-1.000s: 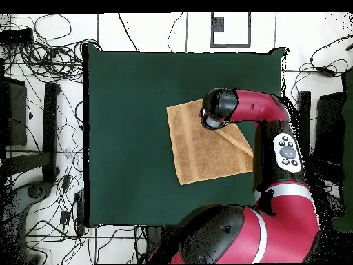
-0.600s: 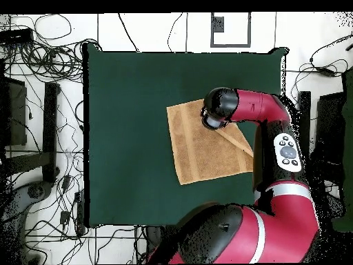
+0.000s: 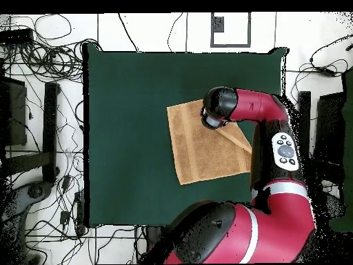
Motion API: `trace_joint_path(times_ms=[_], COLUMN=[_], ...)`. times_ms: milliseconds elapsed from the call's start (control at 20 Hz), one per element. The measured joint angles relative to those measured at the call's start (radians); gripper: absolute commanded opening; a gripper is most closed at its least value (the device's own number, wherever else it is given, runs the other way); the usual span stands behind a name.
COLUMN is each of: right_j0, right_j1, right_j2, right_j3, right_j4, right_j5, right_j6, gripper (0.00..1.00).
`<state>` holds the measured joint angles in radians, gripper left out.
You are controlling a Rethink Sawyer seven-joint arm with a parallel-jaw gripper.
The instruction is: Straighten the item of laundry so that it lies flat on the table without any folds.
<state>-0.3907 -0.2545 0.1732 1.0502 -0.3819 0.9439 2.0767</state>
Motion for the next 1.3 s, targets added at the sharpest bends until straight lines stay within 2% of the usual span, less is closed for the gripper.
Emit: trace_joint_path(times_ms=[700,1250,1300], right_j0=[0.0,-0.071,-0.094], right_j1=[-0.01,-0.156,-0.177], right_j2=[-0.019,-0.055,-0.057], right_j3=[0.005,0.073,0.075], right_j4=[0.019,0.015,0.013], right_j5=[0.0,0.0,0.0], right_j6=[0.0,0.0,0.0], gripper=[0.0,0.0,1.0])
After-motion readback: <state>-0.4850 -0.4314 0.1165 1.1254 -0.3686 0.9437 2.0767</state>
